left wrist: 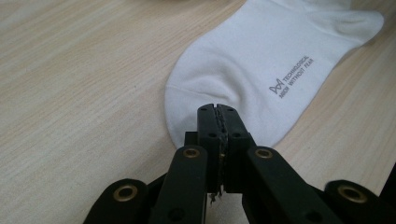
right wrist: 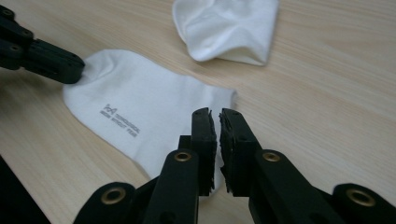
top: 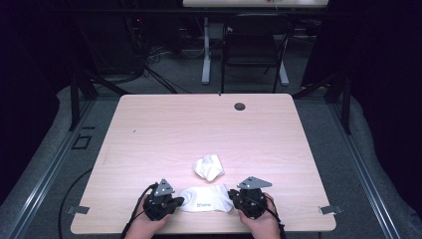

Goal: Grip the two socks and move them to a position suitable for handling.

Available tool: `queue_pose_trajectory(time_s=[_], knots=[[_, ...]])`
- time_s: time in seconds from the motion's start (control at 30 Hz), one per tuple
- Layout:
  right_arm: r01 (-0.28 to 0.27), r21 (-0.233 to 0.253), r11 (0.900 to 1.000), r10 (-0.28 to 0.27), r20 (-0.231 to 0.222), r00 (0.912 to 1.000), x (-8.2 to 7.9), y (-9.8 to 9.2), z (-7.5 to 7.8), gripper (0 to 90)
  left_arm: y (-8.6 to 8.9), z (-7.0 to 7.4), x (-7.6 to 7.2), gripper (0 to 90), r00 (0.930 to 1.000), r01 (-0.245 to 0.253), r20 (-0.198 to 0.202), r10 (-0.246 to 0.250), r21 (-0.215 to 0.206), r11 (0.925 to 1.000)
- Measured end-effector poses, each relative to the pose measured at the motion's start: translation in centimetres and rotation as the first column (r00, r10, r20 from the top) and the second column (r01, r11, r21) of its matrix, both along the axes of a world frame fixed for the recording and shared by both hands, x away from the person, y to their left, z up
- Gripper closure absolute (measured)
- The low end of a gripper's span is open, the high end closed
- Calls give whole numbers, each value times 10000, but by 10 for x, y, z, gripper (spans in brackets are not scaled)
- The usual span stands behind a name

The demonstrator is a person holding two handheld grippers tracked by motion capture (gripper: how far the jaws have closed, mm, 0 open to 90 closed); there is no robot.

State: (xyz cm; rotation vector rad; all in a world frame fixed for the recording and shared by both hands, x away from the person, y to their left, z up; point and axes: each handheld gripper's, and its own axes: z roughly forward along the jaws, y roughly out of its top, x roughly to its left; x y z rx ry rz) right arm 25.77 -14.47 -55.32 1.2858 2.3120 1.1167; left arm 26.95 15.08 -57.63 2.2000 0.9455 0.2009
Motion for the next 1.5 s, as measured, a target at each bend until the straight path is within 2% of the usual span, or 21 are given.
queue_pose_trajectory(time_s=[0.13,0.3,0.53,0.87,1.5], knots=[[-542,-150,9984,545,222,9983,3,12,-3,842,0,0,0,891,10000,20,-9,-20,24,10000],[-936,-697,9932,938,-9,9956,10,23,-13,844,0,0,0,891,10000,26,-25,-26,1,10000],[-833,-840,9930,796,-462,9958,12,20,-21,852,0,0,0,889,10000,35,-25,-35,13,10000],[-906,-856,9922,854,-626,9944,3,18,-21,861,1,1,-2,882,9998,139,-141,-138,40,9999],[-890,-670,9938,823,-969,9919,-3,15,-20,852,-1,3,-13,864,9984,438,-358,-435,97,9990]])
